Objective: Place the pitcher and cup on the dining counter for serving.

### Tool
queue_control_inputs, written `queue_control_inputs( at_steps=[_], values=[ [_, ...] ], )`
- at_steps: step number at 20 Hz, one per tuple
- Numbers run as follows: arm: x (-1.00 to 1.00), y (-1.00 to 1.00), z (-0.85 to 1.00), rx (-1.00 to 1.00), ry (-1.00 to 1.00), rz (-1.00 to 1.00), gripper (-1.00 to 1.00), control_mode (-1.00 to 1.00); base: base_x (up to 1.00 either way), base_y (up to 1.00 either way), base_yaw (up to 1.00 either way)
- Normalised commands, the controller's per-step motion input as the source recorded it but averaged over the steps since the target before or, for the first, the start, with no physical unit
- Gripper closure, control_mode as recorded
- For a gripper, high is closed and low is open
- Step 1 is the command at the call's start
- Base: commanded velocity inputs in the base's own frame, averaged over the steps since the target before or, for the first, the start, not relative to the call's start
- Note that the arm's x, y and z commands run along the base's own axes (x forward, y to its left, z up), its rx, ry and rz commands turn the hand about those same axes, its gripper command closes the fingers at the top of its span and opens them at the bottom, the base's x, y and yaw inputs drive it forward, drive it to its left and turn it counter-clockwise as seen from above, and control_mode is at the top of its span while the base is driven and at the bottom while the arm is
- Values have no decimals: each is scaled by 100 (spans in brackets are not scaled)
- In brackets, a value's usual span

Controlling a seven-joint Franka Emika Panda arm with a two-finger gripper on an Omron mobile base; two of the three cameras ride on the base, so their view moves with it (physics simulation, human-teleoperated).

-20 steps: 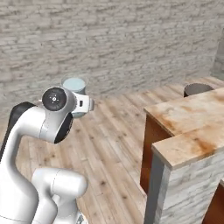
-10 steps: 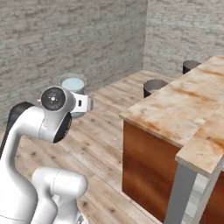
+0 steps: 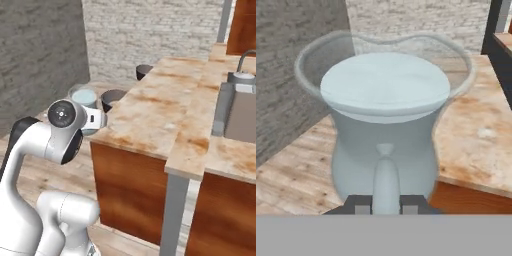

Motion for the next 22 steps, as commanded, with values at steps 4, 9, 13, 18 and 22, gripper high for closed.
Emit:
queue_control_inputs(
  at_steps=[4,9,13,18,22],
  values=[
    [0,0,0,0,0,0,100,100,86,0,-47],
    [0,0,0,0,0,0,100,100,97,10,-22],
    [84,4,-11,0,26,-20,100,-100,0,0,0],
    [96,0,-28,0,35,-19,100,-100,0,0,0],
    [100,0,-51,0,20,-17,100,-100,0,0,0]
  ],
)
